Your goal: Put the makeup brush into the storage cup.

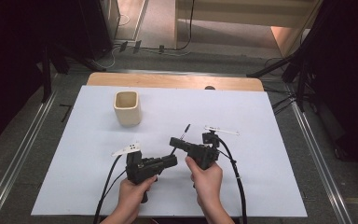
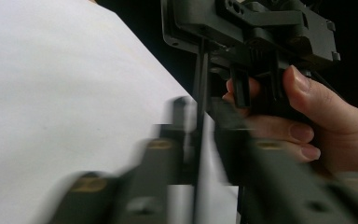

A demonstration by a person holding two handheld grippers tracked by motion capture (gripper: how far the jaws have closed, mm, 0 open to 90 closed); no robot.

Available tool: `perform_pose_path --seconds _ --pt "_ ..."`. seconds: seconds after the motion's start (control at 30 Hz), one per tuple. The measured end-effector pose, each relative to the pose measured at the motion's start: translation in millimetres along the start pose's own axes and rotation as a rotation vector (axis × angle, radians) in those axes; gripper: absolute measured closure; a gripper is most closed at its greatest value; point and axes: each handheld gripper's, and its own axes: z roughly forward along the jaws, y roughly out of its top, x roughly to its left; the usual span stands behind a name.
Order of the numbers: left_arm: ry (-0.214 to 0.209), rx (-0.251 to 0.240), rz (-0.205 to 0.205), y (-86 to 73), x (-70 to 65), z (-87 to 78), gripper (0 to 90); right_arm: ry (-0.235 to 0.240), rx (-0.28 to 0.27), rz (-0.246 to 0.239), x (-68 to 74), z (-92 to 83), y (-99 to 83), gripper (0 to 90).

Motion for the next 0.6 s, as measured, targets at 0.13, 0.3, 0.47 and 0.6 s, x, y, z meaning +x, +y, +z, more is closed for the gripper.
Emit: perform_pose_path --seconds 0.13,0.3,0.47,0.6 --pt "0.026 0.037 0.005 6.0 -1.3 -1.3 56.3 0.002 0.008 -0.014 0.0 -0.9 2.0 85.7" --pt "0.059 0.070 0.020 14.2 -3.0 -3.6 47.5 -0.008 0.032 -0.027 0.3 -1.5 6.0 85.7" --pt "0.070 0.119 0.053 22.7 -6.4 -5.1 44.9 -0.020 0.055 -0.039 -0.4 -3.1 9.6 85.8" --pt "0.097 0.174 0.103 30.0 -11.7 -5.9 44.8 -0.020 0.067 -0.045 -1.6 -3.8 11.4 85.7"
